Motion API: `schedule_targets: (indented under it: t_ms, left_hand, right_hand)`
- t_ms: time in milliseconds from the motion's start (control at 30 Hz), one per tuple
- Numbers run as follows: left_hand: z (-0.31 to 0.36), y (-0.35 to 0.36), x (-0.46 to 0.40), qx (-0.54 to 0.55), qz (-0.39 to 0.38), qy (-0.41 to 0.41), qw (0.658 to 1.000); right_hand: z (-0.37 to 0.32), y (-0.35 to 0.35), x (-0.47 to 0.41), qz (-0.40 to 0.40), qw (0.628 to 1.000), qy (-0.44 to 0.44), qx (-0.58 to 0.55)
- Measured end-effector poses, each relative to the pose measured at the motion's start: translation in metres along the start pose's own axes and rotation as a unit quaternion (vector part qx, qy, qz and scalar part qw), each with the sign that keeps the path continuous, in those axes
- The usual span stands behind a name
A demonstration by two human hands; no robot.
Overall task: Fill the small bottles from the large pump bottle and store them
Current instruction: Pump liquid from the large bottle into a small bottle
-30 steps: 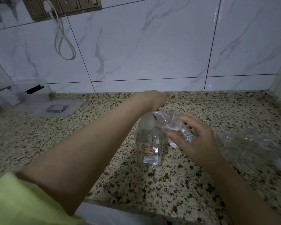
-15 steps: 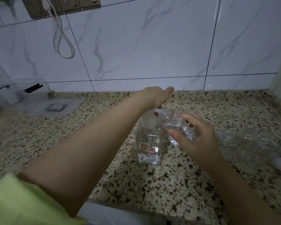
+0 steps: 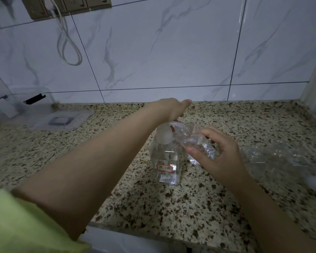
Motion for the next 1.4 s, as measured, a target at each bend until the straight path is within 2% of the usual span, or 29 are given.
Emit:
schedule_targets:
  t_ms: [567, 767, 1167, 1400]
  left_hand:
    - [-0.0008, -0.0056, 0.0027, 0.012, 0.005, 0.001, 1.0]
    - [-0.0012, 0.0019, 0.0003, -0.011, -0.001, -0.012, 1.0]
    - [-0.0036, 0.0021, 0.0038, 0.018, -0.018, -0.001, 1.0]
    - [-0.0026, -0.003, 0.005, 0.022, 0.004, 0.011, 1.0]
  right_hand:
    - [0.0006, -0.0008, 0.0004, 0.007, 1.0, 0.002, -0.011]
    - [0.0018, -0.0009, -0.0007, 0.009, 1.0, -0.003, 0.018]
    - [0.0022, 0.0023, -0.0014, 0.0, 1.0, 0.006, 0.003]
    - [-0.0023, -0.0007, -0.002, 0.01, 1.0, -0.008, -0.006]
Point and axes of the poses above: each hand's wrist, its own x-axis away from the middle knuckle, its own y-axis out of the palm, z = x × y, the point moved 4 cm from there along -x, towards the middle knuckle, and after that the axes turned 14 degrees about -z, right-handed, at the moved point
